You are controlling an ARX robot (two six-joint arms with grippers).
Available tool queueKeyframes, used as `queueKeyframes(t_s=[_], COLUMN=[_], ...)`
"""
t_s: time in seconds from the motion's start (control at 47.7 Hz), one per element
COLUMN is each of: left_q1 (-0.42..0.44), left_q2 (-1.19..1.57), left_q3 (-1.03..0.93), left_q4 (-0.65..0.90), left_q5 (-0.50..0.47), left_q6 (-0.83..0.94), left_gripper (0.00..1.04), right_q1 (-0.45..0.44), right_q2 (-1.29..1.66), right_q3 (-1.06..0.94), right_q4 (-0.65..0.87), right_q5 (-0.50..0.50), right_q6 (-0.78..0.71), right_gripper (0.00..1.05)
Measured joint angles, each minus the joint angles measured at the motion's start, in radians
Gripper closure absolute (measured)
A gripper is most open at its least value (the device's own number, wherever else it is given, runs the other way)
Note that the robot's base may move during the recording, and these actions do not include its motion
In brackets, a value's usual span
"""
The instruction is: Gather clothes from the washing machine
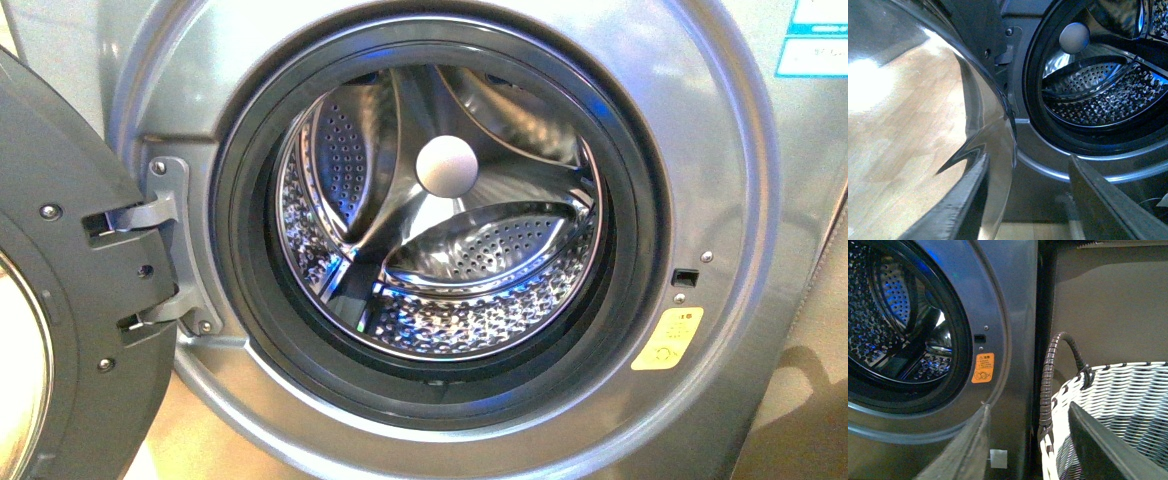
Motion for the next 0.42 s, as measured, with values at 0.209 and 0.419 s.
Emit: queueKeyframes(t_s=[0.209,0.419], left_q1=[0.0,0.0], left_q2=[0.0,0.0], left_q3=[0.0,0.0], left_q4=[0.0,0.0], left_q5=[0.023,0.023], left_q6=[-0.003,-0.007], left_gripper=[0.06,0.07], right_q1=[0.0,0.0], right_q2=[0.0,0.0], right_q3=[0.0,0.0], right_q4=[0.0,0.0], right_q5=[0.0,0.0], right_q6=[0.0,0.0], right_gripper=[0.11,0.07])
